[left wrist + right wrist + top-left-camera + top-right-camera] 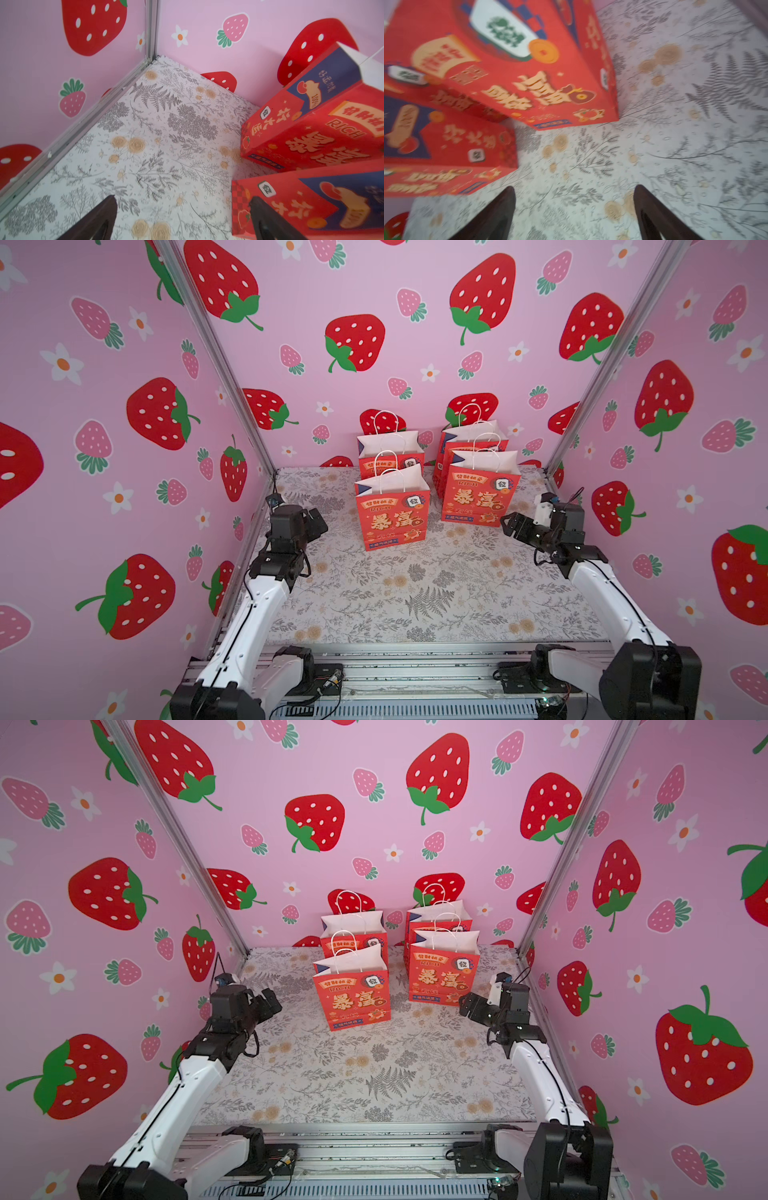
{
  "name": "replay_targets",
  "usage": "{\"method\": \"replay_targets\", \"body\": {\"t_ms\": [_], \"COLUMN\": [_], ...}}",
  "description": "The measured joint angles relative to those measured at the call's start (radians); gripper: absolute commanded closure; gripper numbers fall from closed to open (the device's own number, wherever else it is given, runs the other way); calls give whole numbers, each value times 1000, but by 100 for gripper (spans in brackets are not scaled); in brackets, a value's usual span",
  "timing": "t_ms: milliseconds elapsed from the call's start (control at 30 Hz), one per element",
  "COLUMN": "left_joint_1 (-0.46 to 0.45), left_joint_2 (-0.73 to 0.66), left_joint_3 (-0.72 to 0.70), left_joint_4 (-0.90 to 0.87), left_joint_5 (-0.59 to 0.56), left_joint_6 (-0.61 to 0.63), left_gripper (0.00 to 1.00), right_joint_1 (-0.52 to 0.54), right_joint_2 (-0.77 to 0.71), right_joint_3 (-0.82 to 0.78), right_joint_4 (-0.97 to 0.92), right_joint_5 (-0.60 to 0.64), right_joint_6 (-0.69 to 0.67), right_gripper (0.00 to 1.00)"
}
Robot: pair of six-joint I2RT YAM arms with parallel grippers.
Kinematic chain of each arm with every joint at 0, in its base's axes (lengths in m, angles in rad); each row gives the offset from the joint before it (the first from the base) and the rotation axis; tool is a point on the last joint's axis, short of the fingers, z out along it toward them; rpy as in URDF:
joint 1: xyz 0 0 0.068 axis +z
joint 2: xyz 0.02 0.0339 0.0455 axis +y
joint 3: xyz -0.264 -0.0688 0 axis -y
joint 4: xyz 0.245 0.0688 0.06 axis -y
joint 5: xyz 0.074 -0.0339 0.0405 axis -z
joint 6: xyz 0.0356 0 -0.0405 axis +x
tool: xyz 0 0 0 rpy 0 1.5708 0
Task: Put away the paper bag
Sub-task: Pick up the paper bag from the center of the board.
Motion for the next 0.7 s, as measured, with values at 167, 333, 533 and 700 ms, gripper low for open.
{"method": "replay_targets", "body": {"t_ms": [167,333,533,700], "left_joint_1": [3,2,-6,-30], "left_joint_2": [-228,-213,-181,-120], "left_joint_3": [-39,-8,-8,-8], "left_joint_4": [-17,-37,-58,-41], "left_joint_5": [154,351,486,547], "left_joint_6": [-47,-55,-54,-51], "left_gripper": [1,1,1,1], "right_joint_1": [51,259,389,407], "right_joint_2": [-57,-25,133,278], "right_joint_3": [103,245,386,495], "right_joint_4": [-69,-125,-146,-156], "right_joint_5": [-219,-272,-288,-291], "right_joint_6": [3,-54,-115,-144], "right_gripper": [19,22,25,26]}}
